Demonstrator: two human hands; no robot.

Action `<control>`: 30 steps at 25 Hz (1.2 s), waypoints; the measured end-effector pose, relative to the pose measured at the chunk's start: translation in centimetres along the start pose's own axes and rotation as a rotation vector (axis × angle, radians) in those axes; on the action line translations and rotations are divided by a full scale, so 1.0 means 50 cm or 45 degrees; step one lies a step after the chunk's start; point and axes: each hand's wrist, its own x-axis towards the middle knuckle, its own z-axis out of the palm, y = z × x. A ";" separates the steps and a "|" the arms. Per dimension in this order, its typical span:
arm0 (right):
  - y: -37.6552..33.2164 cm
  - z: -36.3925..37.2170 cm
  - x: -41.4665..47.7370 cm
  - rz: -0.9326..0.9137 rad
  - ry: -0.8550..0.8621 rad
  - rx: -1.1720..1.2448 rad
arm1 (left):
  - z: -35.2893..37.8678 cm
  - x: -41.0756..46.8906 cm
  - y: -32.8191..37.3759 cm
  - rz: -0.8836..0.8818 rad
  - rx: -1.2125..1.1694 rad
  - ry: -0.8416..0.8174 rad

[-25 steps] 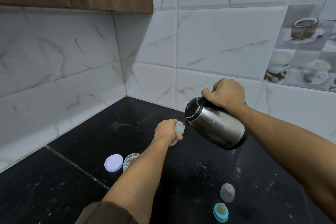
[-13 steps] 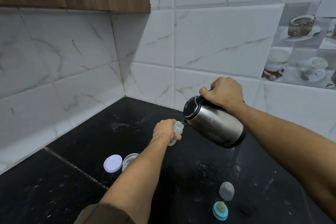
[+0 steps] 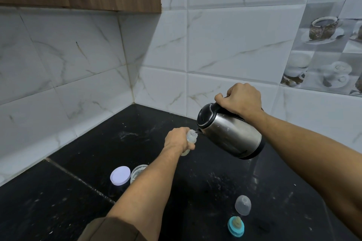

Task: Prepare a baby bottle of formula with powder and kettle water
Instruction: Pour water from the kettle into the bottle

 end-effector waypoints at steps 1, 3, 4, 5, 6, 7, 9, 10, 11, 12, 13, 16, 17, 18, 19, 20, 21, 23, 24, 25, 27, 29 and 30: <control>0.001 0.000 0.000 0.005 0.000 -0.002 | 0.001 0.001 -0.001 0.000 0.002 0.001; 0.003 0.001 -0.001 0.012 0.003 0.007 | 0.004 0.002 -0.002 0.003 0.010 0.003; 0.003 0.002 -0.002 0.011 0.004 0.013 | 0.004 0.003 -0.002 0.004 0.012 0.001; 0.004 0.004 -0.003 0.010 0.003 0.018 | 0.004 0.003 -0.001 0.006 0.011 -0.002; 0.005 0.006 -0.004 0.009 0.003 0.021 | 0.004 0.004 -0.001 0.007 0.008 -0.003; 0.006 0.007 -0.003 0.011 0.005 0.025 | 0.003 0.006 0.000 0.008 0.002 -0.002; 0.011 0.009 -0.002 0.019 0.016 0.039 | 0.002 0.008 0.000 0.006 -0.024 0.005; 0.016 0.009 -0.001 0.032 0.023 0.053 | 0.002 0.009 -0.001 0.001 -0.046 0.010; 0.021 0.008 0.000 0.053 0.032 0.077 | 0.002 0.011 -0.002 -0.003 -0.072 0.016; 0.026 0.007 0.001 0.077 0.045 0.111 | 0.002 0.014 -0.004 -0.008 -0.103 0.020; 0.032 0.006 0.001 0.104 0.060 0.151 | 0.002 0.016 -0.005 -0.013 -0.140 0.026; 0.052 0.008 0.000 0.235 0.082 0.276 | -0.002 0.023 -0.005 -0.017 -0.250 0.069; 0.061 0.011 -0.001 0.301 0.083 0.315 | -0.004 0.025 -0.006 -0.010 -0.275 0.093; 0.071 0.016 -0.003 0.368 0.086 0.360 | -0.005 0.027 -0.007 -0.005 -0.297 0.113; 0.082 0.021 -0.006 0.428 0.091 0.412 | -0.003 0.030 -0.009 -0.003 -0.321 0.127; 0.094 0.028 -0.010 0.479 0.094 0.465 | 0.001 0.031 -0.011 -0.007 -0.351 0.132; 0.104 0.036 -0.015 0.520 0.091 0.507 | 0.006 0.031 -0.015 -0.015 -0.382 0.131; 0.121 0.057 -0.025 0.570 0.078 0.552 | 0.020 0.030 -0.022 -0.032 -0.446 0.122; 0.128 0.069 -0.031 0.583 0.074 0.564 | 0.028 0.030 -0.025 -0.037 -0.480 0.113; 0.134 0.080 -0.037 0.593 0.074 0.577 | 0.037 0.029 -0.029 -0.035 -0.506 0.099; 0.145 0.099 -0.049 0.614 0.073 0.607 | 0.054 0.025 -0.035 -0.028 -0.527 0.055; 0.159 0.121 -0.061 0.631 0.045 0.618 | 0.073 0.021 -0.045 -0.032 -0.544 -0.001; 0.164 0.131 -0.068 0.643 0.029 0.630 | 0.083 0.018 -0.050 -0.035 -0.549 -0.028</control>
